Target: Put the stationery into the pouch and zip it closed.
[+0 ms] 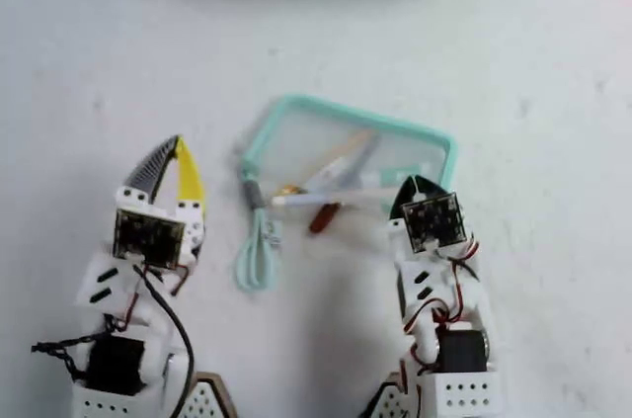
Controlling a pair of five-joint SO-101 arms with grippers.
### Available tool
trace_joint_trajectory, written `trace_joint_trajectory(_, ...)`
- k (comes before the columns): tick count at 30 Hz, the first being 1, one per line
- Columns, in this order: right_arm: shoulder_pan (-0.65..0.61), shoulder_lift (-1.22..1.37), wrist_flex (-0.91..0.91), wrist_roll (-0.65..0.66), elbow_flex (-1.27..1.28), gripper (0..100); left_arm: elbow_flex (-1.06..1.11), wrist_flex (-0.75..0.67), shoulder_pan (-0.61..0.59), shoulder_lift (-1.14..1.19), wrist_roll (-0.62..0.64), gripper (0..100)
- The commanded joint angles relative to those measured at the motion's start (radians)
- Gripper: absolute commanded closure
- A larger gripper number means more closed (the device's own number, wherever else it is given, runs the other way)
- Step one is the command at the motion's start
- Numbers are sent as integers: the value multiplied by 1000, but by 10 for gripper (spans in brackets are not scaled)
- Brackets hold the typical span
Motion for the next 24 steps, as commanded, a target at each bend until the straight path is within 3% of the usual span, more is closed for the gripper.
trace_joint_trajectory(1, 4, -1, 4, 9, 9, 982, 66, -29, 16, 2, -12, 976)
trace_joint_trajectory(5, -25, -1, 5, 14, 9, 983, 52, -29, -59, 2, 18, 976)
trace_joint_trajectory(9, -139, -2, 62, 176, -2, 983, 12, -23, -202, 2, 137, 976)
trace_joint_trajectory(11, -186, -1, 84, 181, -29, 983, 3, -20, -239, 2, 143, 976)
trace_joint_trajectory(15, -237, 1, 139, 181, -140, 983, -14, 12, -229, 2, 144, 976)
trace_joint_trajectory(20, -363, 1, 228, 181, -262, 983, -137, 166, -177, 2, 144, 976)
trace_joint_trajectory(24, -444, 21, 277, 184, -345, 983, -152, 181, -183, 2, 140, 976)
